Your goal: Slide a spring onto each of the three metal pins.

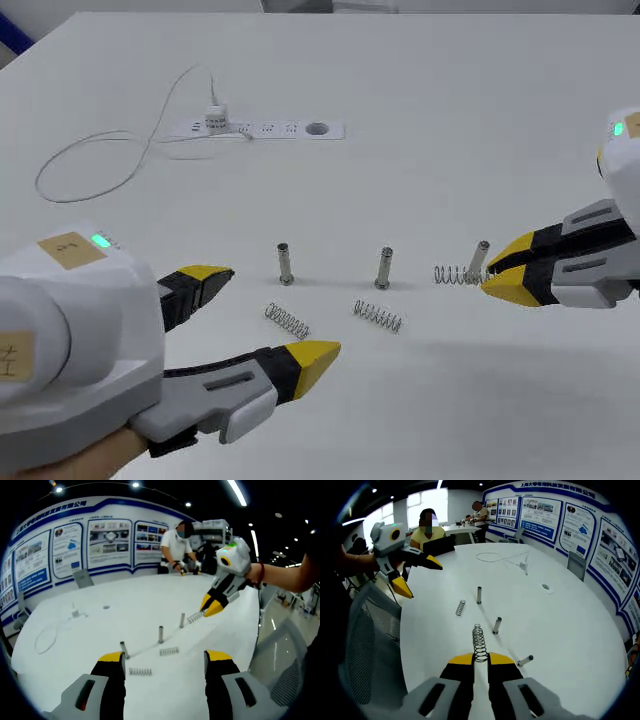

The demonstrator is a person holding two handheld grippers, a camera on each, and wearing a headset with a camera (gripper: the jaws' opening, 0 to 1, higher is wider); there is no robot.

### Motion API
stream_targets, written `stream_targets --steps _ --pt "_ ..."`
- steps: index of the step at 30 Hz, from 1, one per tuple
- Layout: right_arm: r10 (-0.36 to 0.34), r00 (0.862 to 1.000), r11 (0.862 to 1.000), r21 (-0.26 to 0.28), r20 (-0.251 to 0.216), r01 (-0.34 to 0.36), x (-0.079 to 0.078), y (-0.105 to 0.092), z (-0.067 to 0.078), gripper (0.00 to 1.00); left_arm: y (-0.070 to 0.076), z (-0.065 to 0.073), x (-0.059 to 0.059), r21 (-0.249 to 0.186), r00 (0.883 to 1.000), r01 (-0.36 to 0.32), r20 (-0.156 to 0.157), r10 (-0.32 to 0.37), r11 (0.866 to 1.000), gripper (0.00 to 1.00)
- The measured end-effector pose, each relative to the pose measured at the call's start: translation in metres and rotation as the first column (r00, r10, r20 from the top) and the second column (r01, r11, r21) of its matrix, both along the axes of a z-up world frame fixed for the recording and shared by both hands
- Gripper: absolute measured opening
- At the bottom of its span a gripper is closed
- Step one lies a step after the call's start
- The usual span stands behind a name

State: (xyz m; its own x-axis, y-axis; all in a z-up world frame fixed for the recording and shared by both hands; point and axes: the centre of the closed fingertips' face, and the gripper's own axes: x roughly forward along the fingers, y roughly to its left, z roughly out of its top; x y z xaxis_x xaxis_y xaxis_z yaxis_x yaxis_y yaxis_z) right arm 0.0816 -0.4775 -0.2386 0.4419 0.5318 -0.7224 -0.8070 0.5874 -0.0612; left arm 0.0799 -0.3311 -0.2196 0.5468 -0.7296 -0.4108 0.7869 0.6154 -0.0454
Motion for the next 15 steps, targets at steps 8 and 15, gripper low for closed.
stream_targets --steps 8,15 --pt "0.054 0.999 0.998 0.014 0.008 -0.054 -0.006 0.018 0.014 0.10 -0.022 0.001 -0.001 0.018 0.995 0.088 0.043 -0.088 0.996 0.57" --pt "0.099 0.995 0.995 0.029 0.013 -0.099 -0.011 0.032 0.020 0.10 -0.036 0.001 -0.002 0.025 0.987 0.137 0.081 -0.138 0.990 0.47"
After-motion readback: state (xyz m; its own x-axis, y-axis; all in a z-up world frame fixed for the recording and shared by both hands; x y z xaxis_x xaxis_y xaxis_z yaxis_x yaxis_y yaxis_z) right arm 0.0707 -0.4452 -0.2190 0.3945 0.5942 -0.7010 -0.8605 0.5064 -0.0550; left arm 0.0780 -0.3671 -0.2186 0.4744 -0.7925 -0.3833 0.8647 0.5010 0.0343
